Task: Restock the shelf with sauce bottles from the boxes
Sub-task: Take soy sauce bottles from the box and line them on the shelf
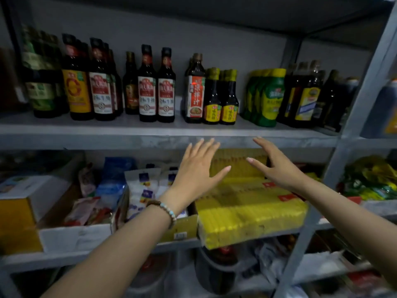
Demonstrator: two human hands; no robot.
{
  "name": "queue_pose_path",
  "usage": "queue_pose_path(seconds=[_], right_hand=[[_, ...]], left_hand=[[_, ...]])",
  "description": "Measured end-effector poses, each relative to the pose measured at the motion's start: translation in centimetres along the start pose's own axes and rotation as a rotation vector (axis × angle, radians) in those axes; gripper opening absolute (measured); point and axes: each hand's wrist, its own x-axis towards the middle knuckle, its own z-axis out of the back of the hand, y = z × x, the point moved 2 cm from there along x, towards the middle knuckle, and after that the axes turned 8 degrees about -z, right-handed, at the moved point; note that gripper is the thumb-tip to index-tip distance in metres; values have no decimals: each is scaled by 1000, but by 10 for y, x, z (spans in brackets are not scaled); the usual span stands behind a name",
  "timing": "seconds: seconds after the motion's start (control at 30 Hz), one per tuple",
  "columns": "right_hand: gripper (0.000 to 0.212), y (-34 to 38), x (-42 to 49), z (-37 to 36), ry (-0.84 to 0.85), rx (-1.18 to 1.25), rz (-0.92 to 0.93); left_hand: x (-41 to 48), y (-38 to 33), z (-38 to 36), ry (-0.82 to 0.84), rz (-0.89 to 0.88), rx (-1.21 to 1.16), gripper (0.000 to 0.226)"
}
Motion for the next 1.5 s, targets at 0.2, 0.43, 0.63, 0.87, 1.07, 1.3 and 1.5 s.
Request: queue_pose_path(seconds=[0.2,0.43,0.63,0.87,1.07,1.3,1.5], right_hand=[[84,-93,-44,-9,123,-16,-20],[76,-228,-92,-52,408,-61,-73],[88,-293,-132,-106,618,-1,-227],[73,-352,-191,-191,725,34,-292],[76,-402,-227,-278,841,128,-309],[74,-476,-248,-373,1007,91,-266],[64,-519,-280,-448,1037,91,-263]], left_hand=[[-25,-58,-90,144,46,40,78],[-67,-106,-197,383,228,21,75],[-114,-115,-268,576,322,-41,76],[-183,-108,-355,752,454,-132,72],[-254,-104,-418,772,692,-195,69],[-316,-124,-501,655,1022,-252,99],[-391,-142,-582,673,1213,-338,121]])
